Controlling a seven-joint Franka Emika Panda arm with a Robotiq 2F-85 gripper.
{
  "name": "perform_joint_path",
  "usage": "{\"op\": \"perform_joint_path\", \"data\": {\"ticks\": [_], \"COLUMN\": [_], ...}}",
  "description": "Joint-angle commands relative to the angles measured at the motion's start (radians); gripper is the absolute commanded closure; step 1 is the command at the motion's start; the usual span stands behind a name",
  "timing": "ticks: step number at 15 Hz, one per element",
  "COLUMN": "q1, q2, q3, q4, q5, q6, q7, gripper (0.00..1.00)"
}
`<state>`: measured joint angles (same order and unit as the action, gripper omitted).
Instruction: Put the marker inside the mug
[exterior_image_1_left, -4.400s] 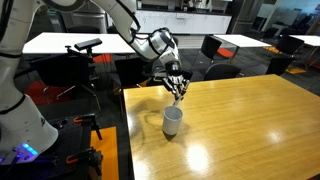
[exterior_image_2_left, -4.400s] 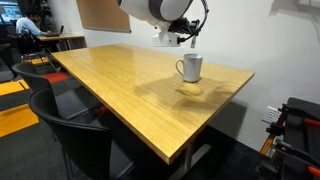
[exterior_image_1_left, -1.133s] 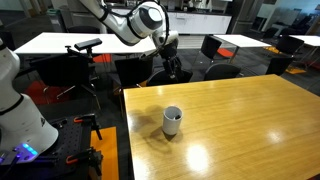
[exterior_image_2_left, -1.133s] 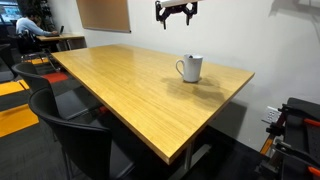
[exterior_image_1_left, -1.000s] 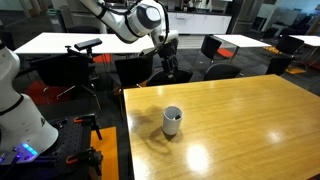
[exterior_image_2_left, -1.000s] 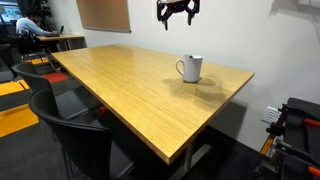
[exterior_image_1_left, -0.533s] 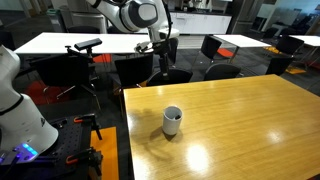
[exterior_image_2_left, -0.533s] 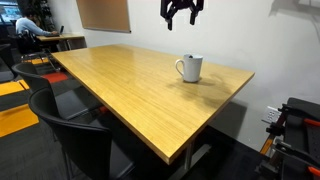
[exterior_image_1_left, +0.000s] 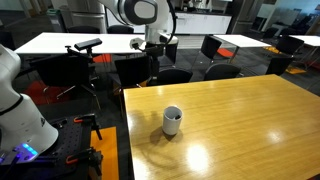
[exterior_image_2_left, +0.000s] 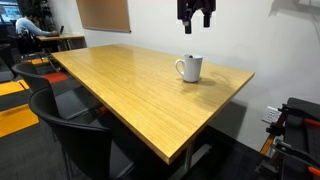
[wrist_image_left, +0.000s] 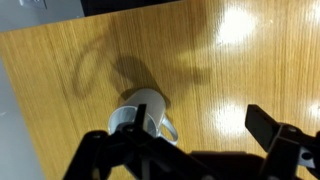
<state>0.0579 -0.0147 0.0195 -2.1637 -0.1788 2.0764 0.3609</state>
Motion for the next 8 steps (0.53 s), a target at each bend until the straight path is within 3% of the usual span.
{"op": "perform_joint_path", "data": {"ticks": [1, 8], "q1": [-0.017, -0.018], "q2": [-0.020, -0.003], "q3": [0.001, 0.005], "q4": [0.011, 0.003], "q5": [0.016, 0.001], "q6": [-0.094, -0.071], "q7": [-0.066, -0.043], "gripper": [0.00, 0.00]}}
